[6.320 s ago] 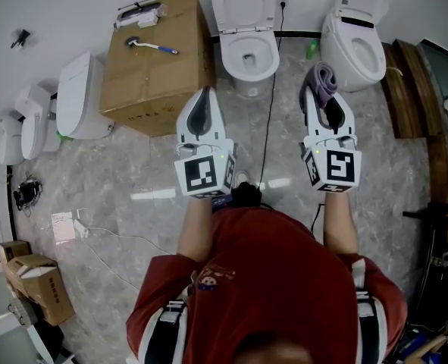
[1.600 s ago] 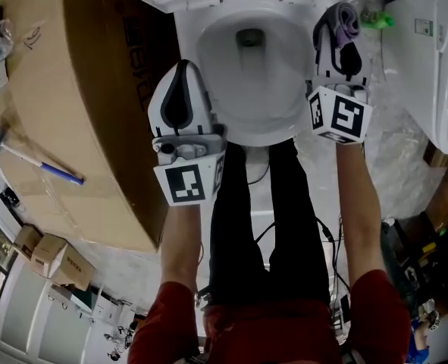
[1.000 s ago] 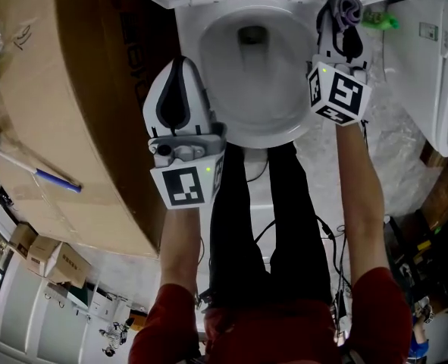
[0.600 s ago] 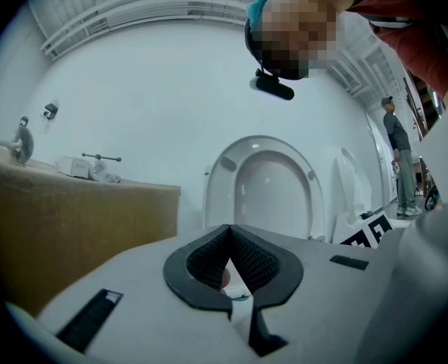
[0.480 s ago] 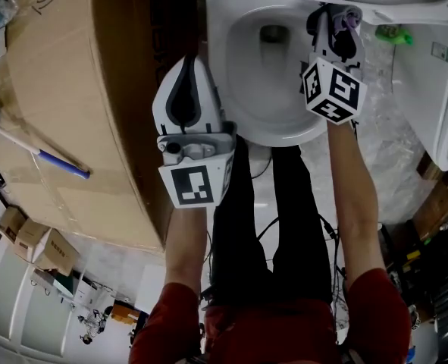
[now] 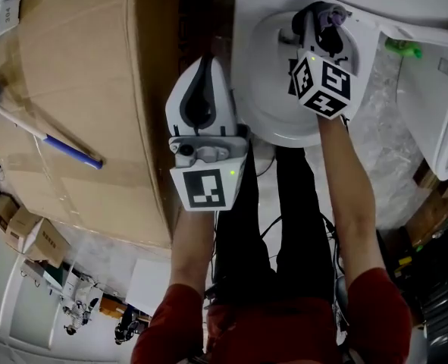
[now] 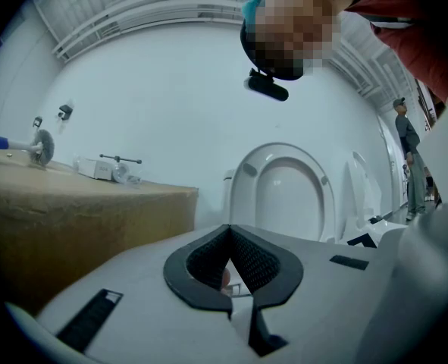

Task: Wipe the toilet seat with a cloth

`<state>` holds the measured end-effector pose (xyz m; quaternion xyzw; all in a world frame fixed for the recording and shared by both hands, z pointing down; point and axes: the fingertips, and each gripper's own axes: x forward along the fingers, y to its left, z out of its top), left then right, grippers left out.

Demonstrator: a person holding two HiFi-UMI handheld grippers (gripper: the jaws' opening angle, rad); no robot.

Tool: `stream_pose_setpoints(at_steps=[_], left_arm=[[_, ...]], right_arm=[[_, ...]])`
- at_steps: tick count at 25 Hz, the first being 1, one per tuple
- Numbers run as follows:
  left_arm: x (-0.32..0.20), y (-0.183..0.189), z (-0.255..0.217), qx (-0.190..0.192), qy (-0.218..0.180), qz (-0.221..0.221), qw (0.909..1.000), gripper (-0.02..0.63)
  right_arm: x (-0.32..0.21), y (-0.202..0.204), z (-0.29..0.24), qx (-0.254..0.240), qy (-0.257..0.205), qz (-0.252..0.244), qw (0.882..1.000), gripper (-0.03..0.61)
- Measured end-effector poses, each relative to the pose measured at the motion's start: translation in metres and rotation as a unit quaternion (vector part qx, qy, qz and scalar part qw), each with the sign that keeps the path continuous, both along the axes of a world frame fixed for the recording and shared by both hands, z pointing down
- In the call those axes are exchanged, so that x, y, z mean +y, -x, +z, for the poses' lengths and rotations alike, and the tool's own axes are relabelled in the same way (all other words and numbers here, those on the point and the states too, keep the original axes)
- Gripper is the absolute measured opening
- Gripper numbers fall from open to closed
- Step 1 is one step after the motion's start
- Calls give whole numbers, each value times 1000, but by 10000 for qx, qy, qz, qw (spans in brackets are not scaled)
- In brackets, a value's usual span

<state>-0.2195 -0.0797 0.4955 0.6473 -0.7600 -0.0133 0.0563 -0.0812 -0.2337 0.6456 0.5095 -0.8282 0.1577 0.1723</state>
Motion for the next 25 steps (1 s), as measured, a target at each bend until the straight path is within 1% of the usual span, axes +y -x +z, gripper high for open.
stream_pose_setpoints(at_steps=[3,7,11,14,20,22,25], left_arm=[[5,6,0,12,31,-28,10000,12],[13,15,0,50,53,-100,9999,12],[16,19,-3,86,26,-157,9998,12],[18,18,-6,83,16,-135,9999,12],[22,16,-12,68,-8,-80,9999,12],[22,16,-16,74,-30,-102,9999,12],[22,16,-27,57,-84,-128,9999,12]], right_arm=[[6,26,-1,-113,98,-207,9997,95],[9,57,-4,-389,288,-269,9985,95],[12,87,-5,-660,592,-451,9950,95],[11,98,-3,-903,889,-321,9914,95],[10,96,-5,-1512,1386,-67,9787,95],[11,94,-7,-1757,1554,21,9721,95],[12,95,-16,-2200,1782,68,9591,95]])
